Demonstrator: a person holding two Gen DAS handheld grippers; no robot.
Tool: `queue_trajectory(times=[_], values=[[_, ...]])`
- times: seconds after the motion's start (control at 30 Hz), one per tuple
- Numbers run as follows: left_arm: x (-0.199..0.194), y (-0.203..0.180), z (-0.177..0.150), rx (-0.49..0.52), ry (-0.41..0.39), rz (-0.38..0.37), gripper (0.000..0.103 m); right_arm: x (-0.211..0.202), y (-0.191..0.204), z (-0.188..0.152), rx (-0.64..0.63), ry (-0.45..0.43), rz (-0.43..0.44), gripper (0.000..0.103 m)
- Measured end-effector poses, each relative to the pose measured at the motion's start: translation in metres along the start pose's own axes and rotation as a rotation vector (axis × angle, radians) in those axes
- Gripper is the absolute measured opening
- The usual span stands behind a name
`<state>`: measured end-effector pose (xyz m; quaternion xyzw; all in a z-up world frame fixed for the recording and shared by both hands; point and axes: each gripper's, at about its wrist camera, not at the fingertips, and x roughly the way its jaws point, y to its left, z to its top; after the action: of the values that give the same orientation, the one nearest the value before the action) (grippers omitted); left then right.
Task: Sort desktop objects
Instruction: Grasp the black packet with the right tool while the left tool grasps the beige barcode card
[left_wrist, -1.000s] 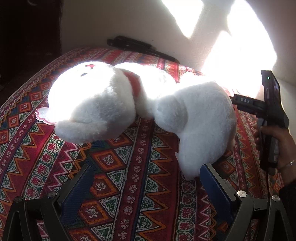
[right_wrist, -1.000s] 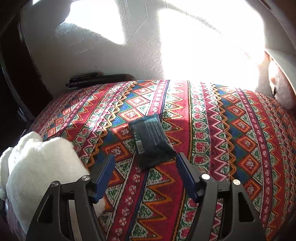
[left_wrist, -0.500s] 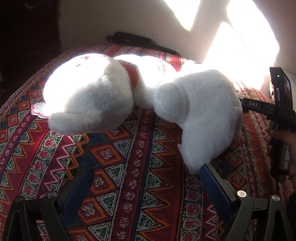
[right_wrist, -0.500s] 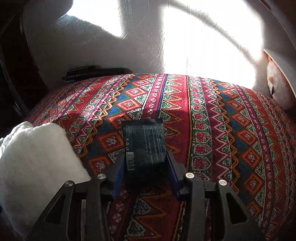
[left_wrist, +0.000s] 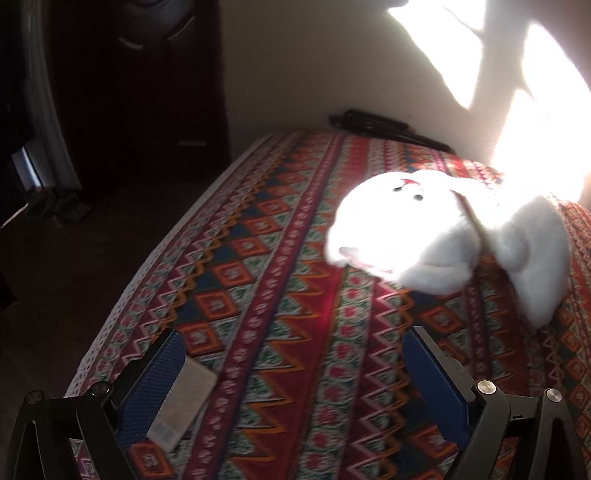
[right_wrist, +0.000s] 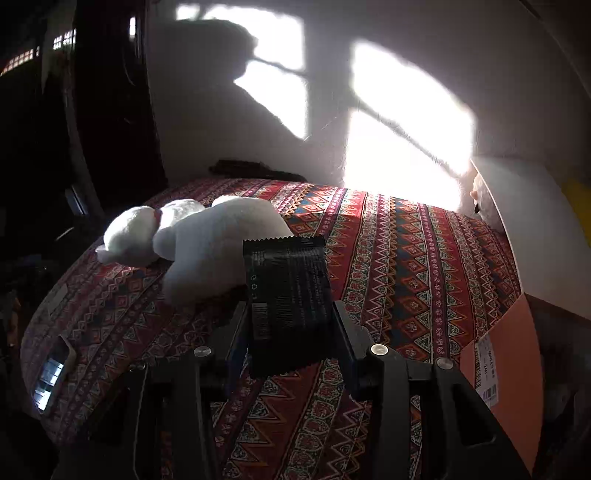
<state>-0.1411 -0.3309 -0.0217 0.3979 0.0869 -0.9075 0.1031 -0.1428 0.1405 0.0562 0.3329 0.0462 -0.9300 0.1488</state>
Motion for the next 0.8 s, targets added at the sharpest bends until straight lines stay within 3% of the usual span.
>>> queue_trajectory(times=[0.1,0.2,0.3,0.37,0.43,0.47,0.5,0.53,0.57,0.8], values=[[0.028,0.055,-0.017,-0.018,0.067,-0.059,0.098,-0.034,0.017,-0.01,-0.025,-0.035,0.034,0.046],[0.058,0.08,-0.048,-0.029,0.169,-0.131,0.098,-0.057,0.031,-0.02,-0.019,-0.049,0.088,0.046],[0.06,0.059,-0.072,0.177,0.099,-0.096,0.101,-0.066,0.038,-0.029,-0.003,-0.034,0.108,0.046],[0.062,0.06,-0.068,0.157,0.12,-0.108,0.099,-0.066,0.038,-0.031,0.013,-0.023,0.105,0.046],[0.06,0.065,-0.065,0.133,0.115,-0.1,0.09,-0.067,0.039,-0.032,0.022,-0.022,0.111,0.046],[0.058,0.068,-0.063,0.122,0.11,-0.091,0.077,-0.067,0.039,-0.031,0.023,-0.027,0.119,0.046],[0.055,0.07,-0.06,0.112,0.104,-0.082,0.048,-0.067,0.04,-0.03,0.025,-0.032,0.127,0.046],[0.051,0.072,-0.059,0.104,0.1,-0.081,0.044,-0.068,0.04,-0.03,0.026,-0.037,0.136,0.046],[0.046,0.073,-0.057,0.095,0.096,-0.081,0.024,-0.068,0.04,-0.029,0.027,-0.042,0.144,0.046],[0.029,0.058,-0.059,0.139,0.08,-0.056,0.014,-0.081,0.053,-0.031,-0.028,-0.084,0.174,0.046]])
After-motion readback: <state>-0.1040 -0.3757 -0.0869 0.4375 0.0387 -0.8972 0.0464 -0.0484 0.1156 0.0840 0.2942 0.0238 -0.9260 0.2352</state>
